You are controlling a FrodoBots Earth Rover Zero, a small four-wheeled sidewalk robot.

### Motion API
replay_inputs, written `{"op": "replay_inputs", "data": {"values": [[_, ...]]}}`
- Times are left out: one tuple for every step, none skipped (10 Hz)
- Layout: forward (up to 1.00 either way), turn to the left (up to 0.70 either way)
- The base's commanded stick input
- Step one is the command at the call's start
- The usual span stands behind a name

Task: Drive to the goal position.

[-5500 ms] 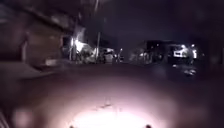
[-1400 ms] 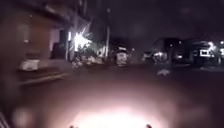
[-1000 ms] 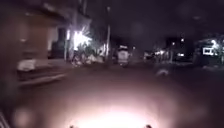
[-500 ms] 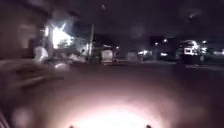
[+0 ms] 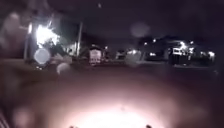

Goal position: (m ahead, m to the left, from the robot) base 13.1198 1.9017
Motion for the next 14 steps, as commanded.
{"op": "replay_inputs", "data": {"values": [[0.7,0.0],[0.7,0.0],[0.7,0.0],[0.7,0.0],[0.7,0.0],[0.7,0.0],[0.7,0.0],[0.7,0.0],[0.7,0.0],[0.7,0.0],[0.7,0.0],[0.7,0.0],[0.7,0.0],[0.7,0.0]]}}
